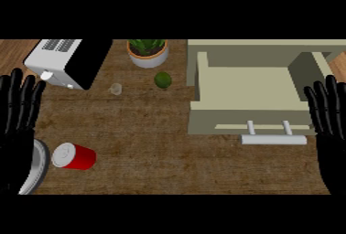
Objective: Pick up the can, place it into the drawer and close the drawer
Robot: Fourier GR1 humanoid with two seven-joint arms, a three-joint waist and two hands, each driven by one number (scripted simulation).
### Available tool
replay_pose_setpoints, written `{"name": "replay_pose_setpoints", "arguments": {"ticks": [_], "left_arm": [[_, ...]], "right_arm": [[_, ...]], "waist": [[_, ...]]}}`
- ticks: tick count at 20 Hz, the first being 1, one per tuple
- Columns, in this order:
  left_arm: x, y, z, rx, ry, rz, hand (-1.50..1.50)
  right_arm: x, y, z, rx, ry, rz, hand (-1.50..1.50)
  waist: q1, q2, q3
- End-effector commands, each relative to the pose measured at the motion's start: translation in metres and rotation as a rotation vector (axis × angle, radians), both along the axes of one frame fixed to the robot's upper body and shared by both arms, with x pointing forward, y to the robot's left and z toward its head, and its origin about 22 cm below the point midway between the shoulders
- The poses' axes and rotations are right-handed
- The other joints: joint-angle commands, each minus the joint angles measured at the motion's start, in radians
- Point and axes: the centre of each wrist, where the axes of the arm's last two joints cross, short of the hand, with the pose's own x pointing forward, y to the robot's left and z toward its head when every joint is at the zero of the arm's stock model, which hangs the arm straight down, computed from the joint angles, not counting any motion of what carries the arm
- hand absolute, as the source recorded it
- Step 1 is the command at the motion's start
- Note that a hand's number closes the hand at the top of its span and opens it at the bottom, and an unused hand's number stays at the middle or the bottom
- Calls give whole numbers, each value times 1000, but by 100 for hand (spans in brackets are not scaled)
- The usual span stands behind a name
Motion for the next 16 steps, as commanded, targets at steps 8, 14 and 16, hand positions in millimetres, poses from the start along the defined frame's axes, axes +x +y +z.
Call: {"name": "replay_pose_setpoints", "arguments": {"ticks": [8, 14, 16], "left_arm": [[-38, 33, -27, 78, 332, -450, -150], [-67, 88, -8, 88, 359, -487, -150], [-66, 92, -2, 75, 353, -455, -150]], "right_arm": [[-7, -19, -24, 45, 250, -138, -150], [-5, -22, -25, 31, 307, -147, -150], [-17, -24, -17, 39, 301, -138, -150]], "waist": [[5, -18, -10], [5, -20, -9], [-5, -19, -9]]}}
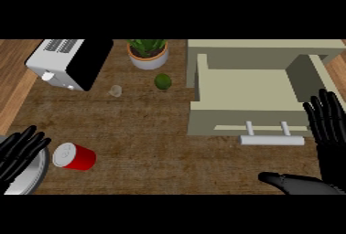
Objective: Pick up the can, place it into the drawer and close the drawer
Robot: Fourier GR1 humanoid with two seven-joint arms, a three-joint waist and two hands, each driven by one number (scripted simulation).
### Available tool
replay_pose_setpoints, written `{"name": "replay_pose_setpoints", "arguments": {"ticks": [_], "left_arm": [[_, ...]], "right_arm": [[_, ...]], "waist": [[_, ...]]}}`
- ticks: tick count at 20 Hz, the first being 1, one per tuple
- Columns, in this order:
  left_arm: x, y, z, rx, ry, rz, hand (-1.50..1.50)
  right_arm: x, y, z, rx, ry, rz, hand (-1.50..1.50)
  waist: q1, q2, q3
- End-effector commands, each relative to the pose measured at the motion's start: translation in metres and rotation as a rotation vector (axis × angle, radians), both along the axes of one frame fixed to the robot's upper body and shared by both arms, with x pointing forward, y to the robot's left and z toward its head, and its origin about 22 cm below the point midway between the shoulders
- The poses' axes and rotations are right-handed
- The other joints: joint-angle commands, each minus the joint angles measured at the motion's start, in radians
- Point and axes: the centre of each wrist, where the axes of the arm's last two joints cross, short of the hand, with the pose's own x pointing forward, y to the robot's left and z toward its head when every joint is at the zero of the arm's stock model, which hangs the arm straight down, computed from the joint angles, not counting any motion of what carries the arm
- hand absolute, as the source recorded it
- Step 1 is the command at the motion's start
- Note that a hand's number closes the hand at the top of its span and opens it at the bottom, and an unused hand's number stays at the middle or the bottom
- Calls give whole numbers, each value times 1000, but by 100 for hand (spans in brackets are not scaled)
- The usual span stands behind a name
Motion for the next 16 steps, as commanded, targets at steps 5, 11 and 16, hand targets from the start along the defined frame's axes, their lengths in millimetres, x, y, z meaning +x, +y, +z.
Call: {"name": "replay_pose_setpoints", "arguments": {"ticks": [5, 11, 16], "left_arm": [[-8, 34, 9, -12, 45, 17, -150], [2, 35, 8, -20, 81, 76, -150], [21, 30, -28, -1, 101, 66, -150]], "right_arm": [[-17, -22, -13, 8, 34, -10, -150], [-30, -11, -7, 1, 46, -13, -150], [-24, -23, -9, 10, 20, -4, -150]], "waist": [[-11, 1, 0], [-15, 1, 0], [-16, 2, 0]]}}
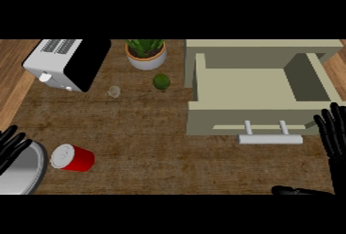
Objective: Pick up the can, place it into the drawer and close the drawer
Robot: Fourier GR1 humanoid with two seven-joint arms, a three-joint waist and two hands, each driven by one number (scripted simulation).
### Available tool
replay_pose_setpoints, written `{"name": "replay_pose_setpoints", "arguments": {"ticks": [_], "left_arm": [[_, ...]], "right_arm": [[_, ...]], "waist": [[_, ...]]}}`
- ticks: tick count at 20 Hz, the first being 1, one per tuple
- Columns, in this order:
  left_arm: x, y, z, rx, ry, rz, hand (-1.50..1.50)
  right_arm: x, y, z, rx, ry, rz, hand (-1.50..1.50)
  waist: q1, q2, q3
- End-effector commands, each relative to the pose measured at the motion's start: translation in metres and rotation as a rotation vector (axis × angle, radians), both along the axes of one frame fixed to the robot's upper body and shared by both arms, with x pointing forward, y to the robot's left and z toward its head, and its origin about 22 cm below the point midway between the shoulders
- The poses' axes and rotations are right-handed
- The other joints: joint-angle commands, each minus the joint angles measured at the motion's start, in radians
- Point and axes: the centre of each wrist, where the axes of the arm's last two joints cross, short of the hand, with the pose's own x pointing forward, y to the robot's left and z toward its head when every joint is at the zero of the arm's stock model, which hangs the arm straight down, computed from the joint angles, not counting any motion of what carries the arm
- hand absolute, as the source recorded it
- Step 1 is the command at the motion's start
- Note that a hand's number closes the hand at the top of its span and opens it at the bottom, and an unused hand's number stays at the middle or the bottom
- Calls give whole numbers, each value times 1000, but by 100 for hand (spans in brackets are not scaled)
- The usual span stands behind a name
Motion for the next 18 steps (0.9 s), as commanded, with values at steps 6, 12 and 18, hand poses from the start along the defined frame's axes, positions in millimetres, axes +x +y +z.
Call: {"name": "replay_pose_setpoints", "arguments": {"ticks": [6, 12, 18], "left_arm": [[31, 3, -28, 9, 7, -3, -150], [31, -22, -48, 16, 38, -1, -150], [26, -15, -64, 12, 40, 42, -150]], "right_arm": [[0, -4, -5, -10, -1, 10, -150], [-10, -25, -4, -3, 3, 6, -150], [-4, -18, -13, -14, 5, 8, -150]], "waist": [[-2, 1, 0], [-1, 0, 0], [2, 0, 0]]}}
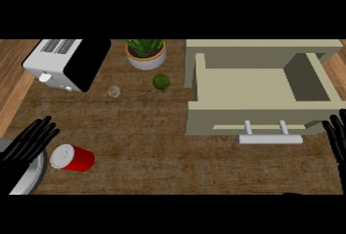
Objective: Pick up the can, place it into the drawer and close the drawer
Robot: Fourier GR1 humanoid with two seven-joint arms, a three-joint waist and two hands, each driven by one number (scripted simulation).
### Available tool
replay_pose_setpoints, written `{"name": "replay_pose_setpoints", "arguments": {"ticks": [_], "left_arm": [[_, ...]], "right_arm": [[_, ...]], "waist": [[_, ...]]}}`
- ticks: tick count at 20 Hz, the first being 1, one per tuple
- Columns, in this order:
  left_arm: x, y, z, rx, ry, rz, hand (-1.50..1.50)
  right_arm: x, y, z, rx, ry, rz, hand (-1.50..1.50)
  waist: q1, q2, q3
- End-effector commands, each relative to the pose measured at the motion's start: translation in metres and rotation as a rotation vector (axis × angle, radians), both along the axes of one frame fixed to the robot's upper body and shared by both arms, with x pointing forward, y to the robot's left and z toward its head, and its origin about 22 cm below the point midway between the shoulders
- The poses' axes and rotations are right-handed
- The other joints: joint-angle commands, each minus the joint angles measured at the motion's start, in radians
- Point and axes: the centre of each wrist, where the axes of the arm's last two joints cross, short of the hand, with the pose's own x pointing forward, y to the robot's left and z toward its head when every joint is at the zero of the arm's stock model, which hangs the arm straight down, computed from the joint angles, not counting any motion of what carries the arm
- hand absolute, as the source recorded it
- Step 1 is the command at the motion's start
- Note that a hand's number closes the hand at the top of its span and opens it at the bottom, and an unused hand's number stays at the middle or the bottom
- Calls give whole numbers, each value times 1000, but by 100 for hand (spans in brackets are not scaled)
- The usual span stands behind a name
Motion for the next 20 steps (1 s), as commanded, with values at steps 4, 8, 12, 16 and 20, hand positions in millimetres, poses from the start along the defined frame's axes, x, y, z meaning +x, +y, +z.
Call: {"name": "replay_pose_setpoints", "arguments": {"ticks": [4, 8, 12, 16, 20], "left_arm": [[-6, 4, -31, 30, 16, 30, -150], [7, 0, -50, 23, 0, 26, -150], [24, 27, -60, 29, 32, 62, -150], [1, 40, -67, 52, 44, 66, -150], [-2, 46, -88, 54, 19, 53, -150]], "right_arm": [[-5, -7, 2, 15, -11, -5, -150], [0, -13, -5, 4, 5, 3, -150], [6, -7, -9, -8, -3, 22, -150], [7, 1, -5, -10, 6, 9, -150], [-9, -3, -10, 6, 3, 3, -150]], "waist": [[1, 0, 0], [0, 0, 0], [-2, 1, 0], [1, 0, 0], [-1, 0, 0]]}}
